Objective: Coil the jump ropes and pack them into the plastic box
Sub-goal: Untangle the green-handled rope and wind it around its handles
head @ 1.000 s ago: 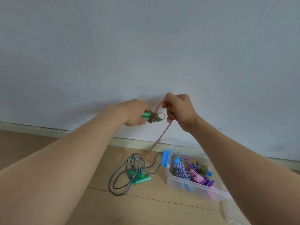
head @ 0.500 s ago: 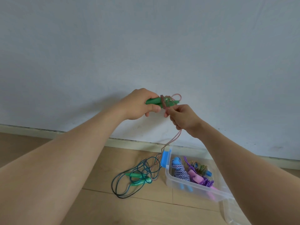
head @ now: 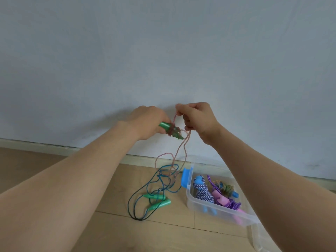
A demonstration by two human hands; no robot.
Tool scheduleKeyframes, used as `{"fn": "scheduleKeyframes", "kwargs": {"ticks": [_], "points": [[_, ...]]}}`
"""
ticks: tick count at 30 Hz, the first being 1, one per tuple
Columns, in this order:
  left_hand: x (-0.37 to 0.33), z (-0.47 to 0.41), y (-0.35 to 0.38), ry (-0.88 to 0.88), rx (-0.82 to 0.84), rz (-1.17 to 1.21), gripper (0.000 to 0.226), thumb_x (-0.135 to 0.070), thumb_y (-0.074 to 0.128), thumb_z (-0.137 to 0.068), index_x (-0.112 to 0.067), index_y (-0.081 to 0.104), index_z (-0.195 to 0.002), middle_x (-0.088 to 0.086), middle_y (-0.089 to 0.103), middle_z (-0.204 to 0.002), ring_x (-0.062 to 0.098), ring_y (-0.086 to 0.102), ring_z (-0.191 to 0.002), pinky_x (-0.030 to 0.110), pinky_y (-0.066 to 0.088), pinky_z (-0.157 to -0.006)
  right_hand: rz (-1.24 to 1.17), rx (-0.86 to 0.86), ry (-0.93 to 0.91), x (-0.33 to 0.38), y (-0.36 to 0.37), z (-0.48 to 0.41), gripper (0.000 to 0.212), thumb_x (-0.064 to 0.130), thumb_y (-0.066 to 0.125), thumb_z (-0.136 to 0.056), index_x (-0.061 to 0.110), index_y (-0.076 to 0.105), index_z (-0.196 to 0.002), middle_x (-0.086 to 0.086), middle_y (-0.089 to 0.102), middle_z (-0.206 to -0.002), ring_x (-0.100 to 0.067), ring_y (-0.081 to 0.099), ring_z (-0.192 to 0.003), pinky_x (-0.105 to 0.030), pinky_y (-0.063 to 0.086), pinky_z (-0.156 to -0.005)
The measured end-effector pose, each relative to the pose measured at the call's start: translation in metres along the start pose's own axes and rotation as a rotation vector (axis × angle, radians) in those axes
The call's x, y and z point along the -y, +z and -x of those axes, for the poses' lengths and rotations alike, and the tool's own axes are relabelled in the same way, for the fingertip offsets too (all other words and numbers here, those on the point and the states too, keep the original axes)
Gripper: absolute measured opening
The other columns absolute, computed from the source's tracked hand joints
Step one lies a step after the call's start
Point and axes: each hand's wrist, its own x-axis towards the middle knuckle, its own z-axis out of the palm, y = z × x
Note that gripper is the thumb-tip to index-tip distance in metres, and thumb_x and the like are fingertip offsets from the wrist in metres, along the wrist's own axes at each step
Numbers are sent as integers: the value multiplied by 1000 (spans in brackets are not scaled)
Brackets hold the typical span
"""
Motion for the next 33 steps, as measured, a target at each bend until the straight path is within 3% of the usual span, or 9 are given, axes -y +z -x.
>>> {"fn": "scheduleKeyframes", "kwargs": {"ticks": [5,11,13,17,21,26,29,31,33], "points": [[-7,-2,-3,158,-90,158,13,-41,73,-94,-38,76,-107,-10,68,-92,18,61,-87,39,48,-75,35,-109,-22,-12,-17,-8,38,42,74,-95,12,74,-72,2,38,-56,-16,38,-55,-28,40,-52],[-7,-4,-6,216,-181,247,14,-39,67,-99,-32,73,-109,-10,60,-84,17,56,-83,39,44,-73,-112,44,99,-24,-34,-1,39,45,73,-96,12,75,-76,0,38,-58,-15,21,-54,-32,16,-52],[-10,-2,-10,207,-164,324,13,-36,68,-99,-28,74,-107,-7,64,-83,14,58,-80,39,47,-75,-163,74,128,-23,-39,0,33,40,72,-98,10,77,-84,-1,39,-64,-17,18,-61,-31,17,-52],[-27,1,-22,116,-217,543,13,-30,69,-100,-16,70,-100,-5,63,-75,10,61,-64,19,45,-60,-313,55,132,-23,-35,5,36,10,55,-107,17,72,-77,-3,46,-72,-12,29,-56,-24,29,-52],[-34,-3,-39,19,-227,484,17,-29,62,-104,-13,64,-98,-2,60,-77,21,59,-71,32,41,-64,-131,66,143,-9,-15,17,37,34,54,-108,8,76,-93,0,47,-66,-13,33,-52,-26,28,-51],[-35,-14,-61,-52,-136,292,13,-23,57,-105,-12,62,-101,0,58,-85,24,55,-79,35,35,-64,217,5,36,23,1,31,34,26,55,-93,-1,72,-83,-3,45,-61,-18,37,-55,-32,33,-52],[-37,-15,-70,-76,-113,222,14,-21,59,-103,-17,59,-90,2,59,-83,27,56,-80,34,35,-62,606,44,-88,43,-2,38,35,25,59,-86,-6,57,-69,-8,51,-56,-21,56,-49,-41,52,-56],[-36,-13,-72,-106,-79,155,11,-18,58,-101,-18,59,-91,5,62,-90,29,60,-86,36,43,-68,644,105,-64,63,-6,41,33,21,59,-89,-9,64,-76,-13,60,-58,-22,69,-47,-41,61,-60],[-37,-7,-74,-126,-36,82,13,-10,53,-97,-21,59,-92,5,62,-97,31,62,-92,39,50,-73,588,178,12,87,-8,42,32,20,60,-91,-10,70,-86,-13,60,-60,-25,67,-45,-38,60,-54]]}}
